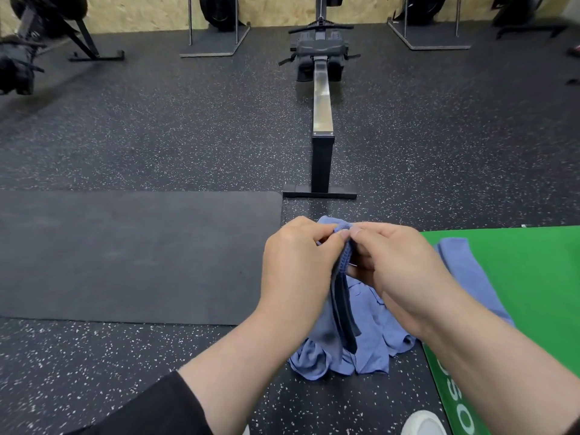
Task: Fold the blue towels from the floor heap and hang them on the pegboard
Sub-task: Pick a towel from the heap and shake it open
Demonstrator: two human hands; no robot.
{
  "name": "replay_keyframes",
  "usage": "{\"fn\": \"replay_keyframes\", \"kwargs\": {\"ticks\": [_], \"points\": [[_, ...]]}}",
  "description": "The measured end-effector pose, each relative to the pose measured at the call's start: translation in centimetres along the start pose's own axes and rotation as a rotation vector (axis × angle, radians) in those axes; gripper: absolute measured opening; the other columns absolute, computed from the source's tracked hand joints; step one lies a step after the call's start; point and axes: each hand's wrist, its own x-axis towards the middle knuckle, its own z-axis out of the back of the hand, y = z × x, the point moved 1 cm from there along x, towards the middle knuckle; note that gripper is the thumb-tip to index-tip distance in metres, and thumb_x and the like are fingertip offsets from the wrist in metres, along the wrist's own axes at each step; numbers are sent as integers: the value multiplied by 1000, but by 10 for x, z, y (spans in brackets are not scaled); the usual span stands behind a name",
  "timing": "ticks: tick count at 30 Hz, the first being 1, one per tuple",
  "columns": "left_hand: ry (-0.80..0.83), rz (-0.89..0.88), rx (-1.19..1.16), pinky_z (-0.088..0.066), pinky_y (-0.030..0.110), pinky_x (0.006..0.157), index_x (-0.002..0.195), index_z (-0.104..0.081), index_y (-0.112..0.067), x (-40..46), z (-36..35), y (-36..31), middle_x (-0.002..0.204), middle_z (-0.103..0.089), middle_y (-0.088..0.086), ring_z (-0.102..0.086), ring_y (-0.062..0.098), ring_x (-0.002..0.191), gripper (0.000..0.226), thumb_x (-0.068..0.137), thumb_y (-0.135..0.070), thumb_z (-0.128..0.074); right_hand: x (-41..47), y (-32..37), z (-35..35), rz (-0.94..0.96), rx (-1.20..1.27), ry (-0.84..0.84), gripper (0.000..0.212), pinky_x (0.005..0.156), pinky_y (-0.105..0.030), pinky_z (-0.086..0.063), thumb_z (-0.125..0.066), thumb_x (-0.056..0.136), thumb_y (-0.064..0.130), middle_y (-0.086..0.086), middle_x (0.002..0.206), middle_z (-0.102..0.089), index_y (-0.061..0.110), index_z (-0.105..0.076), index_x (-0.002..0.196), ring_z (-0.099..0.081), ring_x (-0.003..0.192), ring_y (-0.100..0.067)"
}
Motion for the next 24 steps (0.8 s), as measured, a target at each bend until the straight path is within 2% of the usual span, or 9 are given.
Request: {"fn": "replay_keyframes", "kwargs": {"ticks": [3,6,8,11,14,17,18,20,24], "points": [[-36,-70,79,-38,29,62,76,-79,-20,0,-1,2,68,-51,-3,-50,14,67,19,92,-28,-72,1,-1,1,15,19,5,34,64,-17,-53,-41,104,5,-1,71,-69,0,-75,101,-59,60,-2],[-41,-131,107,-40,31,65,73,-75,-18,0,-2,4,70,-52,-4,-50,13,70,21,91,-27,-70,1,-2,0,22,19,16,34,64,-17,-52,-40,103,3,5,65,-62,-2,-72,91,-55,60,-3],[47,-166,132,-41,33,69,75,-69,-14,-2,-5,3,74,-52,-4,-50,12,74,20,90,-26,-64,0,-2,0,28,28,16,37,62,-18,-50,-42,104,6,5,64,-63,6,-69,79,-57,62,-3],[264,-153,122,-45,33,75,83,-66,-14,-5,-4,-4,82,-55,-4,-52,12,80,20,89,-24,-49,0,1,4,50,21,-8,30,62,-17,-52,-52,104,14,2,70,-71,10,-72,82,-65,67,-6],[310,-32,16,-53,37,80,90,-74,-19,-2,6,-6,85,-71,-1,-63,17,83,33,82,-22,-42,8,-1,14,58,-74,-91,21,76,-35,-58,-58,97,7,-8,80,-73,4,-76,88,-65,74,-15],[147,147,-205,-59,44,81,84,-71,-23,10,19,3,80,-75,-3,-73,17,76,26,84,-12,-47,10,3,21,70,-216,-113,17,92,-60,-55,-59,90,12,-15,89,-76,11,-76,92,-66,79,-31],[117,140,-184,-59,42,81,86,-68,-25,16,24,7,82,-75,-5,-72,15,75,25,87,-9,-49,10,5,22,95,-312,-101,19,93,-63,-53,-59,86,18,-14,92,-77,18,-77,94,-67,82,-34],[161,34,12,-52,32,84,99,-62,-32,26,36,15,97,-69,-11,-64,8,84,22,92,-12,-55,8,10,25,149,-474,-52,20,92,-59,-53,-59,87,20,-5,90,-77,25,-76,95,-68,85,-26],[378,-148,211,-32,14,102,127,-59,-35,30,44,27,134,-48,-16,-45,-2,123,34,94,-28,-66,5,18,34,221,-630,3,27,91,-48,-51,-56,96,7,6,89,-76,27,-74,93,-69,89,-21]]}}
